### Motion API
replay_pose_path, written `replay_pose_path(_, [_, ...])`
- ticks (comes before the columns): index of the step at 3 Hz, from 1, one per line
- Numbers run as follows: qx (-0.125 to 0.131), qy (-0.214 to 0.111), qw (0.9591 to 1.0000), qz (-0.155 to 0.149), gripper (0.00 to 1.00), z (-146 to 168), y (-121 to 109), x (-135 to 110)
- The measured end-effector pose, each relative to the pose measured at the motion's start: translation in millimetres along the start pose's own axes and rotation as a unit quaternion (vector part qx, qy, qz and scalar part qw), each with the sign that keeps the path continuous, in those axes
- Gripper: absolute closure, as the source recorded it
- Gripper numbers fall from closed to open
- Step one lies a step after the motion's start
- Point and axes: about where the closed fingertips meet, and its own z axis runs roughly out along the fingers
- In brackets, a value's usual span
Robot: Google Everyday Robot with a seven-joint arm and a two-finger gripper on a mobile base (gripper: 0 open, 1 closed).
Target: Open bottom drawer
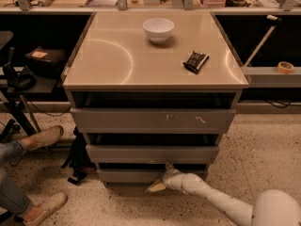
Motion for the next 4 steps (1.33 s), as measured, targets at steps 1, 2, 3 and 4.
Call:
replay_pose_path(1, [0.0, 0.0, 1.0, 0.0, 0.0, 0, 0, 0])
replay_pose_path(2, [0.006, 0.026, 0.9996, -0.008, 0.0, 6, 1, 6])
replay_pose_path(3, [0.01, 0.066, 0.9978, -0.007, 0.0, 21, 10, -2])
replay_pose_path(4, [0.028, 0.092, 0.9952, -0.016, 0.19, 18, 5, 19])
